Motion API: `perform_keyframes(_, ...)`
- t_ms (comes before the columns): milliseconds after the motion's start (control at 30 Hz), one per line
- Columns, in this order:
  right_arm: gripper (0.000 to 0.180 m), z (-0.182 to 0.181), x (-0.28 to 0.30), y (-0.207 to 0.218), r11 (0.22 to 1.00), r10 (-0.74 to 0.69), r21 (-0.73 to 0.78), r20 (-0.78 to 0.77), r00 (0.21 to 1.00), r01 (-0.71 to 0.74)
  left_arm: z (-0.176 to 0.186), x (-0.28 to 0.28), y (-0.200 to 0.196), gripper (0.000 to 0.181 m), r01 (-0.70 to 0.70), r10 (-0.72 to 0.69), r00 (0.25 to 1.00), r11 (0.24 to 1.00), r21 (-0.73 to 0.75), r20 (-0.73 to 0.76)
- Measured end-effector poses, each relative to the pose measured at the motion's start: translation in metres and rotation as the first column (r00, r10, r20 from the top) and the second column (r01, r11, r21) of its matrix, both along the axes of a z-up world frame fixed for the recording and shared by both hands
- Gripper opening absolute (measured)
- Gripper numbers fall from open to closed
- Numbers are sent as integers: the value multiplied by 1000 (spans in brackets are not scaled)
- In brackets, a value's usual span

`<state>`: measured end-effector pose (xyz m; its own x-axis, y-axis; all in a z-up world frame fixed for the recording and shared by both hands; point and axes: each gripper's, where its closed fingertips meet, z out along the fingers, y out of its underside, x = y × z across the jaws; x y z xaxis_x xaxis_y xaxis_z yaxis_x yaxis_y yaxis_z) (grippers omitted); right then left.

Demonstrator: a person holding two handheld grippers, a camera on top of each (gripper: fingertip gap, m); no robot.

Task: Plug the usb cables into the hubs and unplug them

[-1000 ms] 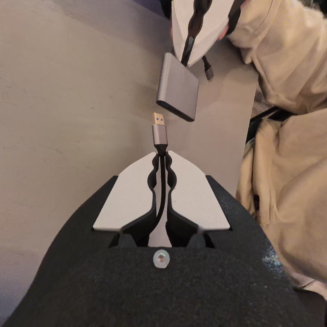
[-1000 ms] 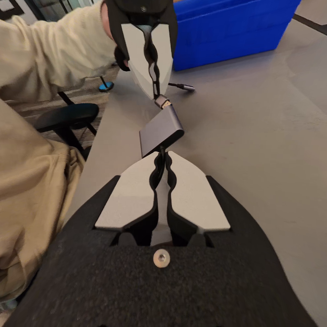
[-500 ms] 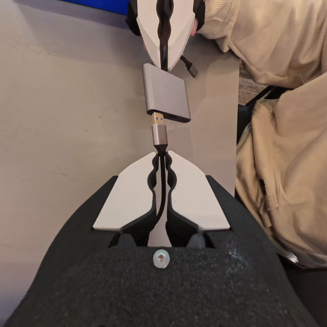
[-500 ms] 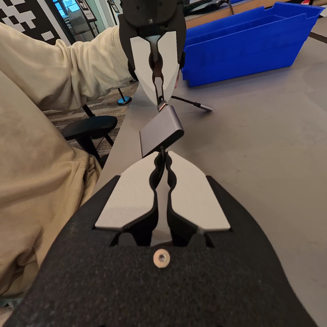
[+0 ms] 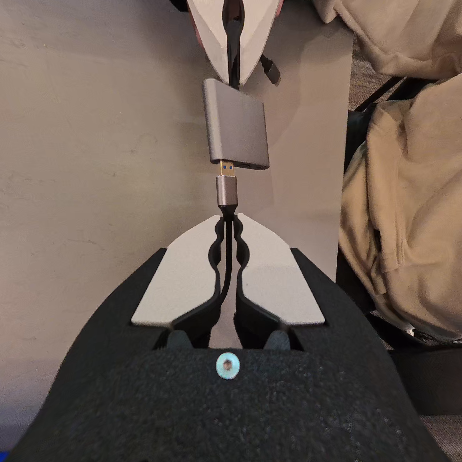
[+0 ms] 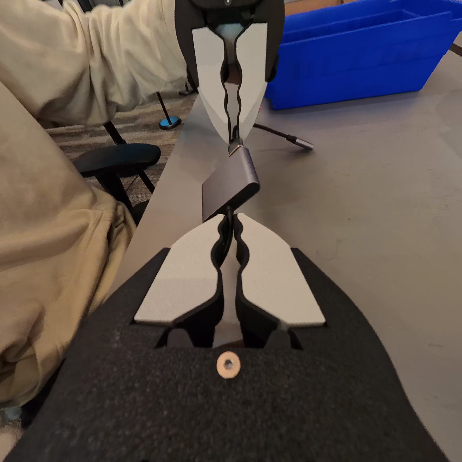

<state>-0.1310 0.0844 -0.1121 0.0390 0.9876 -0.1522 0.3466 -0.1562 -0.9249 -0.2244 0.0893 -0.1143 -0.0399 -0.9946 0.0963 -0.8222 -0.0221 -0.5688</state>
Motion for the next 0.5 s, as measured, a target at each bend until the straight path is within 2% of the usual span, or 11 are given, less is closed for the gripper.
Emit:
perform_keyframes(300, 4, -5, -1, 1, 1000, -9, 27, 27, 1000, 8, -12, 2, 2, 6, 15, -13, 998, 1000, 24, -55)
perform_keyframes(500, 4, -6, 0, 8, 999, -49, -19, 22, 999, 50, -6, 3, 9, 6, -11, 11, 1000, 999, 38, 1)
